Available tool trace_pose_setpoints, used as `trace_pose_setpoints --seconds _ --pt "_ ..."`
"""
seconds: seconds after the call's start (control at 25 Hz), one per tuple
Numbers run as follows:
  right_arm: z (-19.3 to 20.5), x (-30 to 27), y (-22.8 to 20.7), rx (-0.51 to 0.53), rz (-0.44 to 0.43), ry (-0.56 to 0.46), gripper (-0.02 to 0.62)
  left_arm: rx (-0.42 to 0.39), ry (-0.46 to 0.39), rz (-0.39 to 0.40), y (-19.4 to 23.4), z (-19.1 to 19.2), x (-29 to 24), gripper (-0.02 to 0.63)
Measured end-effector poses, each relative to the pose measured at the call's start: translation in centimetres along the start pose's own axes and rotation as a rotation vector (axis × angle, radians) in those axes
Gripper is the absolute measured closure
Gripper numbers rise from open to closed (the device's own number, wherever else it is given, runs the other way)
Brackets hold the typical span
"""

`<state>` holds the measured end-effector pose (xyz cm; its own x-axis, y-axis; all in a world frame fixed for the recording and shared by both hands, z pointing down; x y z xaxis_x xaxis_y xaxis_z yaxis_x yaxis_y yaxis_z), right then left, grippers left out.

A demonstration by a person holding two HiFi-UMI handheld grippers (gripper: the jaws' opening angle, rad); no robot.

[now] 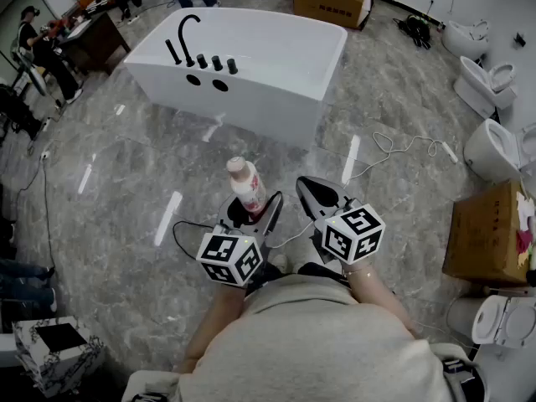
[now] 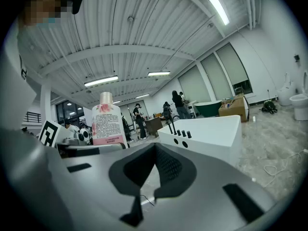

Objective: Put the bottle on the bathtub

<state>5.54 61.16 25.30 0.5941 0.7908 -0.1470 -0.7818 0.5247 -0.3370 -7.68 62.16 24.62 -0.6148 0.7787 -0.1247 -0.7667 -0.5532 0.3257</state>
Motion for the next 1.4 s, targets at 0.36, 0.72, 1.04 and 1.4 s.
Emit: trace_pose_setpoints --seconds 0.36,0.72,1.04,1.4 --pt "-0.4 2.6 1.0 0.014 -0.030 -0.061 0.597 -0.004 -0.038 0.009 -1.8 0.0 0.6 0.324" --pt "1.7 5.7 -0.1 -0.049 -0.027 -0.043 0.597 0.033 -0.072 -0.021 -3.5 1.6 1.1 0.325" --pt "1.7 3.7 -2.3 -0.063 -0.015 -0.030 0.597 0.039 -0.074 -0.050 -1.6 1.6 -0.8 0.325" --pt "0.8 -5.5 -6.9 -0.111 -0.052 -0.007 0.597 0.056 -0.090 -0.087 5.6 -0.3 -7.5 0.325"
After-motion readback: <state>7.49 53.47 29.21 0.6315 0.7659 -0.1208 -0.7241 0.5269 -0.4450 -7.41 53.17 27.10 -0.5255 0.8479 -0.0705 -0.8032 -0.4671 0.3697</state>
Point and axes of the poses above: the fingertips, and each gripper's own axes: x backward along the fingers, y to its left, z out of its underside, the point moved 5 cm from there along x, backward along the fingers, and after that the axes turned 5 degrees about -y, right-handed, at the moved point
